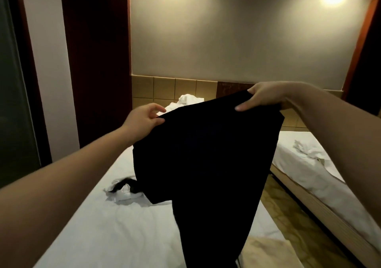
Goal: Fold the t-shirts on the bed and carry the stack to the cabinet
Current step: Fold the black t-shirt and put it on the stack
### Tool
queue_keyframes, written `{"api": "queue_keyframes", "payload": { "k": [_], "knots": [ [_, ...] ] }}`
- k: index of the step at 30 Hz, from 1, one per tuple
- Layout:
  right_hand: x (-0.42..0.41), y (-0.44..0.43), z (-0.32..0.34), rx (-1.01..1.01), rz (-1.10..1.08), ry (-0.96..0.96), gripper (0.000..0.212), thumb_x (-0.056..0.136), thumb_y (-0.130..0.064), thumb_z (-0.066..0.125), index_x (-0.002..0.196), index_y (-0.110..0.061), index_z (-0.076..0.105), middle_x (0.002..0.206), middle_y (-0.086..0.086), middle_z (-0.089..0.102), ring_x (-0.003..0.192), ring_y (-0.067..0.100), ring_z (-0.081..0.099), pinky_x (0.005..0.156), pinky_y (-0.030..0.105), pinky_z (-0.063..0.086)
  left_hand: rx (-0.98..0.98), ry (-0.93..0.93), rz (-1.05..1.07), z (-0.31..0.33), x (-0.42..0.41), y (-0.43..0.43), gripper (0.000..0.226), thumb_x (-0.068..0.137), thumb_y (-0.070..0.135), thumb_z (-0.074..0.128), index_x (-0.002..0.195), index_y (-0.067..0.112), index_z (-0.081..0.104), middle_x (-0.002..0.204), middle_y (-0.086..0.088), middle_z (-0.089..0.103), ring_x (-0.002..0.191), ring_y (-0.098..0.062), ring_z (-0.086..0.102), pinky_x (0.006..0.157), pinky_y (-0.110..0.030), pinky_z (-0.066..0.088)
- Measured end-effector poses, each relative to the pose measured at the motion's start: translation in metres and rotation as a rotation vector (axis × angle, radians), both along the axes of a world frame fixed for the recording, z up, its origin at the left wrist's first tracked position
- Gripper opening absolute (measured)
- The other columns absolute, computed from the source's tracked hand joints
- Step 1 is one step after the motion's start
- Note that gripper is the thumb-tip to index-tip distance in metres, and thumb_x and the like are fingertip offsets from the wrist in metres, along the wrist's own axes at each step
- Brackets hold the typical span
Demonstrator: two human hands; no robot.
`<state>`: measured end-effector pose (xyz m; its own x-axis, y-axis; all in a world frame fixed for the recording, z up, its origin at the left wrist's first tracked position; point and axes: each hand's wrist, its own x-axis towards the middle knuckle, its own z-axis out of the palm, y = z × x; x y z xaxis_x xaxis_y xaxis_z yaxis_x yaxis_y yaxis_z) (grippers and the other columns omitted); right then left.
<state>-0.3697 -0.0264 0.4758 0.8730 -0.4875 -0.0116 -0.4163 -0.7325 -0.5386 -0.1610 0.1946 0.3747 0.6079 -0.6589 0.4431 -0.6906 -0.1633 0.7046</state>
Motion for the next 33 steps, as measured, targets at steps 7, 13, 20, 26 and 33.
{"api": "queue_keyframes", "payload": {
  "k": [7, 13, 20, 26, 33],
  "knots": [
    [0.01, 0.014, -0.006, 0.271, 0.103, -0.349, 0.008, 0.092, -0.012, 0.055, 0.094, -0.013, 0.063, 0.072, -0.006, 0.072, 0.064, 0.007, 0.068, 0.061, 0.018, 0.055, 0.054, -0.293, 0.176, 0.036, -0.005, 0.01, 0.024, 0.097, 0.02, 0.045, 0.114, 0.01, 0.059, 0.102, -0.01, 0.062, 0.086, -0.028, 0.061, 0.082, -0.039, 0.049],
    [0.01, 0.041, -0.018, 0.272, 0.081, -0.459, 0.004, 0.09, -0.023, 0.061, 0.09, -0.019, 0.06, 0.065, -0.01, 0.071, 0.063, 0.005, 0.068, 0.051, 0.015, 0.051, -0.082, -0.331, 0.117, 0.03, -0.009, 0.025, 0.025, 0.098, 0.016, 0.039, 0.112, 0.003, 0.055, 0.101, -0.021, 0.061, 0.085, -0.037, 0.061, 0.079, -0.049, 0.052],
    [0.008, 0.065, -0.051, -0.055, 0.075, 0.066, 0.031, 0.08, -0.02, 0.071, 0.108, -0.015, 0.057, 0.103, 0.003, 0.064, 0.095, 0.018, 0.062, 0.078, 0.025, 0.052, 0.001, -0.361, 0.125, 0.003, -0.012, 0.046, 0.022, 0.097, 0.017, 0.043, 0.107, 0.004, 0.058, 0.094, -0.014, 0.061, 0.084, -0.029, 0.059, 0.076, -0.04, 0.047],
    [-0.008, 0.075, -0.054, -0.269, 0.046, -0.428, 0.013, 0.087, -0.013, 0.064, 0.1, -0.014, 0.063, 0.093, -0.002, 0.061, 0.089, 0.014, 0.057, 0.072, 0.021, 0.041, 0.092, -0.564, 0.058, 0.018, -0.031, 0.071, 0.027, 0.083, 0.018, 0.065, 0.104, 0.001, 0.061, 0.098, -0.014, 0.059, 0.093, -0.028, 0.056, 0.083, -0.038, 0.043],
    [-0.028, 0.094, -0.057, -0.233, 0.115, -0.326, 0.019, 0.086, -0.023, 0.065, 0.102, -0.021, 0.056, 0.088, -0.009, 0.06, 0.074, -0.001, 0.054, 0.064, 0.013, 0.041, 0.023, -0.585, 0.132, 0.001, -0.037, 0.084, 0.016, 0.087, 0.017, 0.061, 0.093, 0.003, 0.066, 0.087, -0.011, 0.057, 0.082, -0.025, 0.055, 0.078, -0.038, 0.045]
  ]
}}
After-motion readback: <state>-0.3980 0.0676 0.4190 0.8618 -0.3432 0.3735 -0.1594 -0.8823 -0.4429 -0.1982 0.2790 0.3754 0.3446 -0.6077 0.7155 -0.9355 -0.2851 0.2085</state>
